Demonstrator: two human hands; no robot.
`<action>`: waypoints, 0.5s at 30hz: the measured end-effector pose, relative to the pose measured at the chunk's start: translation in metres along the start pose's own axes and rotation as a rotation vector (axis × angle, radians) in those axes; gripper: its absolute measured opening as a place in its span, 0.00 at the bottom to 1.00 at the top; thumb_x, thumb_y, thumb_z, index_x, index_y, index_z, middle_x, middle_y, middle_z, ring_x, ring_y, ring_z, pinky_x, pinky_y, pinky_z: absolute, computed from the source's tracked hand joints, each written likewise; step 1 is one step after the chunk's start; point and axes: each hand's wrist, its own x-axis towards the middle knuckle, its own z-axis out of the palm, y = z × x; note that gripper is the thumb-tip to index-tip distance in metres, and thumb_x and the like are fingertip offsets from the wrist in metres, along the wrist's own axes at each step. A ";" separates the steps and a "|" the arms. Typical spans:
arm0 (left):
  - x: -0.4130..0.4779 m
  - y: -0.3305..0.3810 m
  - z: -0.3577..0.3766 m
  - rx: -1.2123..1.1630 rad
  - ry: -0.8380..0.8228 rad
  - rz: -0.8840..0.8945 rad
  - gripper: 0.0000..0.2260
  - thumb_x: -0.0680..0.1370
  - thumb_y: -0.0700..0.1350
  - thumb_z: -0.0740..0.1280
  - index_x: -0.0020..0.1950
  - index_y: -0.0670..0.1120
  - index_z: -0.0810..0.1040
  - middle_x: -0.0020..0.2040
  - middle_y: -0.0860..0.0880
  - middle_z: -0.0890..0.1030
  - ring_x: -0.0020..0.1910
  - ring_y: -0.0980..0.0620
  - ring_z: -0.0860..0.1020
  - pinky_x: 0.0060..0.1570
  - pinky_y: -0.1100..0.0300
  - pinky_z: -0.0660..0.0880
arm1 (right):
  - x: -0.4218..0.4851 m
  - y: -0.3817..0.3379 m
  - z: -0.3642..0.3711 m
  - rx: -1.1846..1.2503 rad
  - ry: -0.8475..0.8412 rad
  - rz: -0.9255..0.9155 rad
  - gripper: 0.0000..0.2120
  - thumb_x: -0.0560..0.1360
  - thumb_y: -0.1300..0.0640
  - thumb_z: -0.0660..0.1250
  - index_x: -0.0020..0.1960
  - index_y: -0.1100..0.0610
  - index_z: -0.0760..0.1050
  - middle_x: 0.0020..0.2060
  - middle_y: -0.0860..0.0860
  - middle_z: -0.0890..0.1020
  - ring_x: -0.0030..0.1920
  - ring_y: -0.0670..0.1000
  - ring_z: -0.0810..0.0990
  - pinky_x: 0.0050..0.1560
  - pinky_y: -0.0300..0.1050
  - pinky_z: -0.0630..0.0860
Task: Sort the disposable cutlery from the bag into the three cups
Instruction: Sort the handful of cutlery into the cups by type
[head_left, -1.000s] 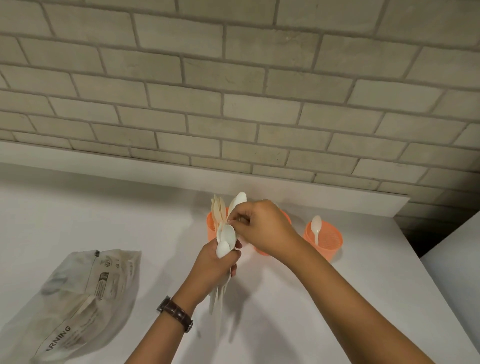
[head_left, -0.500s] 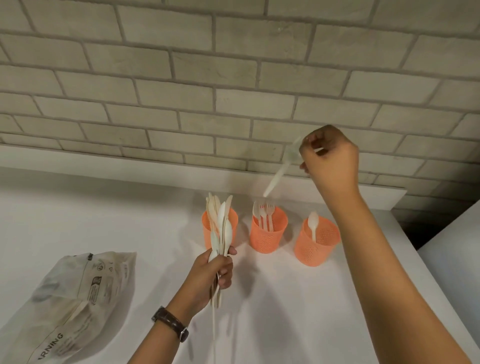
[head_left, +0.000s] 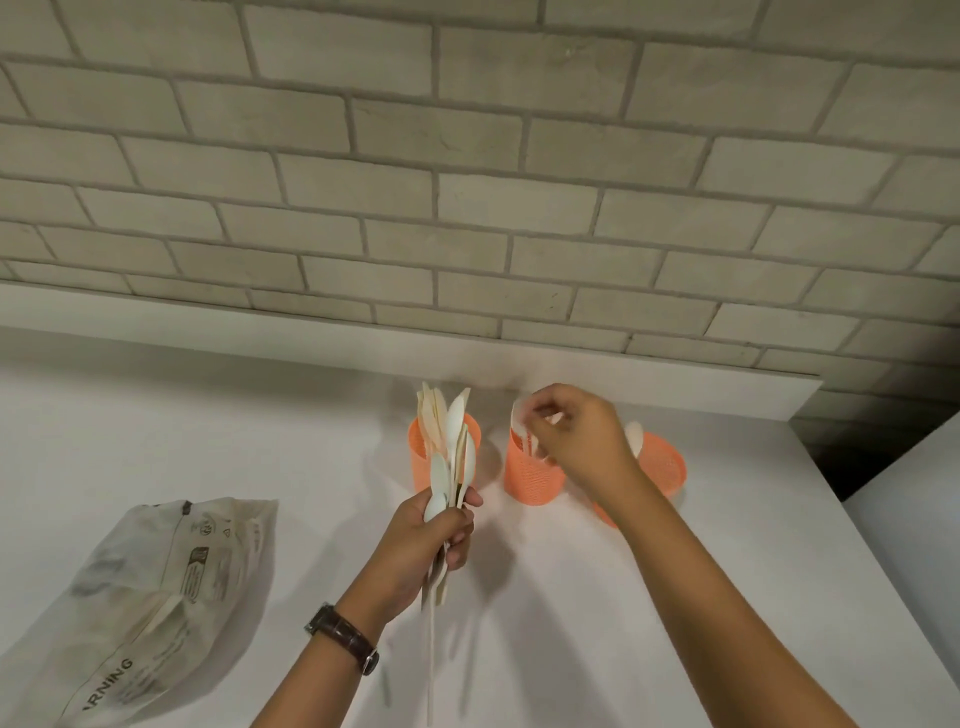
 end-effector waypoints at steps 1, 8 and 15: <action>-0.001 0.000 0.002 0.015 -0.010 0.005 0.10 0.67 0.39 0.62 0.47 0.40 0.76 0.26 0.50 0.68 0.23 0.52 0.63 0.25 0.63 0.62 | -0.007 -0.006 0.004 0.079 -0.074 0.049 0.05 0.72 0.58 0.70 0.39 0.50 0.79 0.37 0.49 0.82 0.31 0.49 0.77 0.39 0.50 0.79; -0.006 0.001 0.007 0.200 -0.021 0.056 0.12 0.69 0.41 0.62 0.49 0.44 0.80 0.28 0.50 0.71 0.23 0.52 0.66 0.29 0.62 0.67 | -0.021 -0.021 0.016 0.226 -0.242 0.145 0.07 0.75 0.61 0.65 0.49 0.60 0.81 0.39 0.55 0.81 0.34 0.48 0.79 0.33 0.39 0.77; -0.009 0.006 0.008 0.239 -0.034 0.070 0.12 0.69 0.42 0.62 0.48 0.48 0.81 0.30 0.48 0.72 0.24 0.51 0.67 0.31 0.61 0.69 | -0.015 -0.030 0.010 0.174 -0.278 0.114 0.06 0.70 0.64 0.71 0.39 0.55 0.80 0.33 0.48 0.80 0.35 0.45 0.77 0.40 0.38 0.75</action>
